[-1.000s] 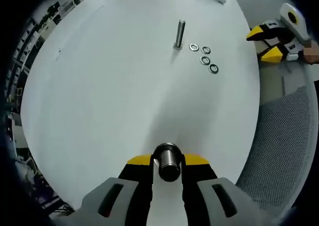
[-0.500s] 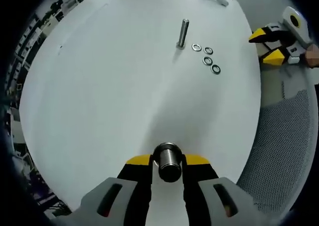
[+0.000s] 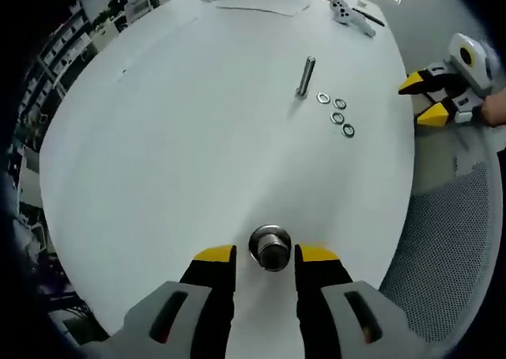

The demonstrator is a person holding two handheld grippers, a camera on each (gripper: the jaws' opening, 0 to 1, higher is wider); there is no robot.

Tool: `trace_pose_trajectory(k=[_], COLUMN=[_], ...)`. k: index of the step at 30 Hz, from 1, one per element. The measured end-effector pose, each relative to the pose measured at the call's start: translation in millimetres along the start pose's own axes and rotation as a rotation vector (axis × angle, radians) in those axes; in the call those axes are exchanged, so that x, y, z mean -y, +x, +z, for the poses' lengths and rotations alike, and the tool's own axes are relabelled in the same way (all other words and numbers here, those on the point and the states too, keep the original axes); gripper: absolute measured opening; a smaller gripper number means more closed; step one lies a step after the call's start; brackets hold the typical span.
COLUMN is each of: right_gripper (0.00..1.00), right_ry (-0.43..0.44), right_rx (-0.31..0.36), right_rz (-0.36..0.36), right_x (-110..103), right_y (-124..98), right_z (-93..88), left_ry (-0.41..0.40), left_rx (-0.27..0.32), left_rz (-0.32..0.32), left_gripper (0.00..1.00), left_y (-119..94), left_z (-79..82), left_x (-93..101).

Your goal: Place the washer onto the threaded stud by aligning its center hole with the stud, sliding it down to the base, and recovering from edge contact or off-axis alignment until the washer reaches the visible bottom stop.

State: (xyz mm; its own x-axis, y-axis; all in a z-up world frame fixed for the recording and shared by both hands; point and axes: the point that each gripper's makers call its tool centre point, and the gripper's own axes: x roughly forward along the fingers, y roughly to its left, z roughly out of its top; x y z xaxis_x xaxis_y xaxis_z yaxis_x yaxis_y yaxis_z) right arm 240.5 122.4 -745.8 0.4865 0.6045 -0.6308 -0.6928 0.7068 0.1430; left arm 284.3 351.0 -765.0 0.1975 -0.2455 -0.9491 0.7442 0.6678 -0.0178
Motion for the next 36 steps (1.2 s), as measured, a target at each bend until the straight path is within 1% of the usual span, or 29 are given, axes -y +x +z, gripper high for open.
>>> trace_pose_trajectory(k=[1, 4, 8, 12, 14, 17, 19, 21, 22, 24, 26, 28, 31, 34, 36], right_gripper=[0.32, 0.32, 0.32, 0.32, 0.32, 0.32, 0.32, 0.32, 0.32, 0.32, 0.32, 0.32, 0.32, 0.32, 0.32], right_ry=[0.000, -0.003, -0.006, -0.006, -0.007, -0.008, -0.009, -0.010, -0.010, -0.007, -0.005, -0.006, -0.006, -0.004, -0.005], right_rx=[-0.001, -0.004, -0.010, -0.014, -0.017, -0.018, -0.018, -0.018, -0.018, -0.017, -0.014, -0.015, -0.016, -0.017, -0.018], right_rz=[0.001, 0.002, 0.003, 0.004, 0.004, 0.005, 0.005, 0.006, 0.005, 0.005, 0.004, 0.004, 0.004, 0.003, 0.005], right_x=[0, -1, -1, -1, -1, -1, -2, -2, -2, -2, -1, -1, -1, -1, -1], right_y=[0, 0, 1, 1, 1, 1, 0, 1, 1, 0, 1, 0, 0, 0, 0], right_z=[-0.2, -0.3, -1.8, -2.3, -2.6, -3.1, -2.7, -3.2, -2.9, -2.5, -2.3, -2.4, -2.7, -2.9, -3.1], left_ry=[-0.002, -0.036, -0.047, -0.074, -0.086, -0.125, -0.136, -0.165, -0.197, -0.226, -0.243, -0.257, -0.267, -0.275, -0.300], left_rx=[0.005, 0.046, 0.052, 0.094, 0.113, 0.158, 0.175, 0.193, 0.205, 0.223, 0.244, 0.251, 0.275, 0.292, 0.306], left_rz=[0.002, 0.010, 0.008, 0.016, 0.033, 0.039, 0.052, 0.052, 0.049, 0.054, 0.062, 0.058, 0.074, 0.090, 0.094], left_gripper=[0.28, 0.30, 0.29, 0.30, 0.30, 0.30, 0.30, 0.31, 0.31, 0.32, 0.32, 0.31, 0.31, 0.32, 0.32], left_y=[0, -5, -7, -10, -13, -19, -22, -24, -25, -27, -30, -29, -31, -33, -34], left_z=[-0.1, -0.8, -7.6, -8.5, -9.3, -10.1, -11.7, -13.6, -15.6, -18.0, -21.1, -25.9, -29.1, -32.5, -34.4], left_x=[-0.7, 1.5, 6.1, 9.7, 10.5, 14.0, 13.5, 14.7, 16.4, 18.3, 24.4, 28.0, 34.2, 37.1, 39.6])
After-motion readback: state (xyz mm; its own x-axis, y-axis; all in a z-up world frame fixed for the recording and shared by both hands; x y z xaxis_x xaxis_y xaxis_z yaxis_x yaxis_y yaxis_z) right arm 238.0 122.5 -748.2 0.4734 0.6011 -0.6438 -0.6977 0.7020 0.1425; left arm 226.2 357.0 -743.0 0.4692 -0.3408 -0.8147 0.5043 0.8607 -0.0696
